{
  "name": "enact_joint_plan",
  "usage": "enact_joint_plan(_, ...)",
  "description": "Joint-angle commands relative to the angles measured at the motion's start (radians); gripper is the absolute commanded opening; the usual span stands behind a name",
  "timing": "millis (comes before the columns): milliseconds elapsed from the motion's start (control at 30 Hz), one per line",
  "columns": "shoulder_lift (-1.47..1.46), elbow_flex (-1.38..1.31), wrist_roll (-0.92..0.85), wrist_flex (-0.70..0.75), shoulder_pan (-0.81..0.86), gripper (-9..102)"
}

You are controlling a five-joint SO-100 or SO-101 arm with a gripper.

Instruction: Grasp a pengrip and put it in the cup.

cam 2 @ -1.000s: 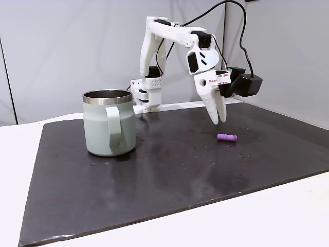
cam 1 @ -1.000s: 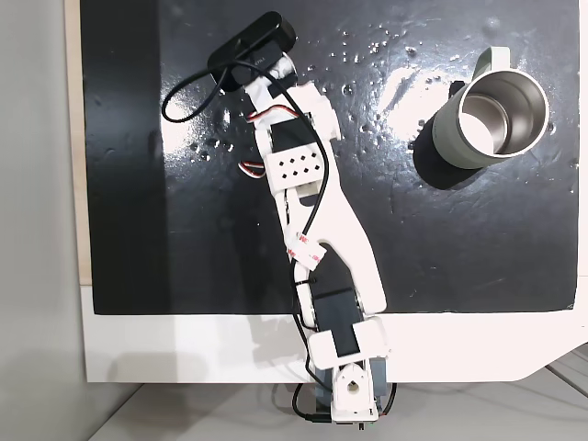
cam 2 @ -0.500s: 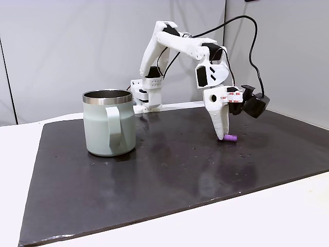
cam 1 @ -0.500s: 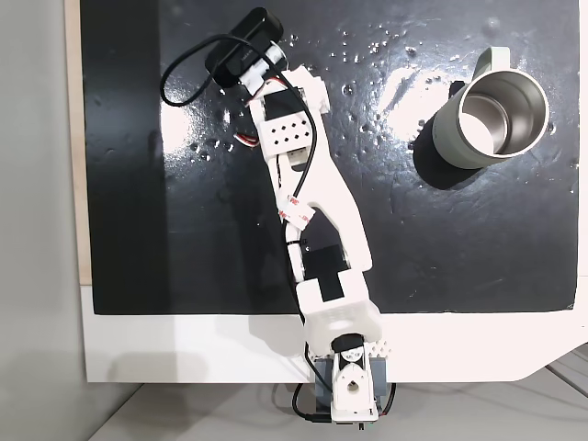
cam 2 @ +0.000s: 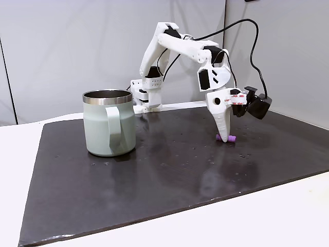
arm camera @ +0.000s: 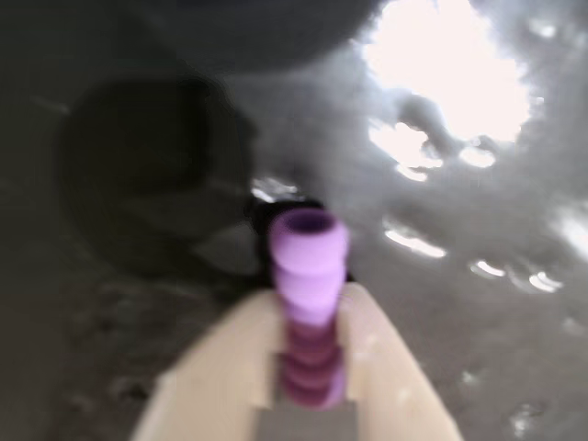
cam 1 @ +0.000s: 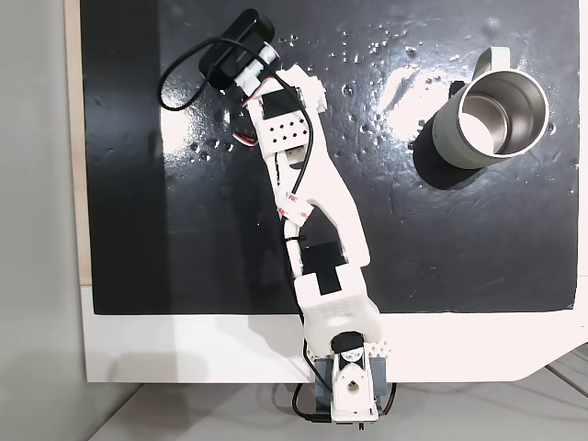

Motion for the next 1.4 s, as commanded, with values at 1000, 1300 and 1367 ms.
enact_joint_plan(1000, 0.606, -0.239, 0.402, 0.646, 0.325, 0)
enact_joint_plan(1300, 0.569, -0.465, 0.388, 0.696, 0.537, 0)
enact_joint_plan(1367, 0.529, -0.529, 0.385, 0.696, 0.571, 0)
